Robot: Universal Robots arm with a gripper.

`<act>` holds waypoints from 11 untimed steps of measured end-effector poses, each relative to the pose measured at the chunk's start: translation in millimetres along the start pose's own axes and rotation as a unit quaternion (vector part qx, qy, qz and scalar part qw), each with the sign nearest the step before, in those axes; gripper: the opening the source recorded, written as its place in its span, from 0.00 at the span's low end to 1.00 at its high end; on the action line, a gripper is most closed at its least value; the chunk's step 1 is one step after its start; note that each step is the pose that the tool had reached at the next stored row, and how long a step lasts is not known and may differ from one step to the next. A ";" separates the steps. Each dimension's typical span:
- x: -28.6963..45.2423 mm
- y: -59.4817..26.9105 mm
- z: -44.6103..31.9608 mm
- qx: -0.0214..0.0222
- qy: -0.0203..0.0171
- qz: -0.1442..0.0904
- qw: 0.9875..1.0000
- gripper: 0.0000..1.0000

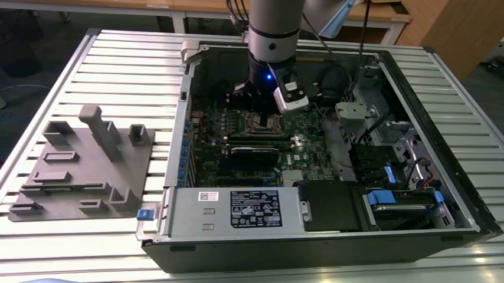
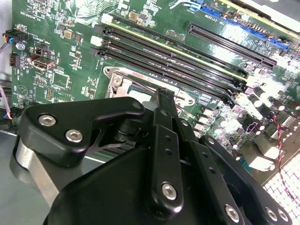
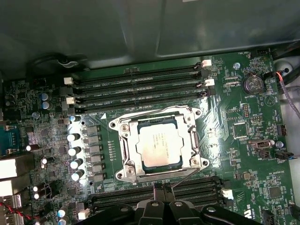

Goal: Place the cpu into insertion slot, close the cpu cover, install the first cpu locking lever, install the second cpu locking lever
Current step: 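Install the second cpu locking lever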

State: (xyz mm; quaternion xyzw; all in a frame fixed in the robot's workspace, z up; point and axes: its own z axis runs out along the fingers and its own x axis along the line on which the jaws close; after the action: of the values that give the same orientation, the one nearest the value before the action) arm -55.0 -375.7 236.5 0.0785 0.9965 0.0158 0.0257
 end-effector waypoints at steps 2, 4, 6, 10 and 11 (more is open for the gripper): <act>0.5 -0.1 0.0 0.000 0.000 0.000 1.000 0.11; 0.9 -0.1 0.0 0.000 0.000 0.000 1.000 0.11; 1.2 -0.2 0.0 0.000 0.000 0.000 1.000 0.11; 1.8 -0.3 0.0 0.000 0.000 0.000 1.000 0.11; 2.0 -0.3 0.0 0.000 0.000 0.000 1.000 0.11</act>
State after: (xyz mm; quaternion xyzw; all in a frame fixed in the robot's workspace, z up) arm -57.0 -375.7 236.4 0.0785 0.9965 0.0158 0.0257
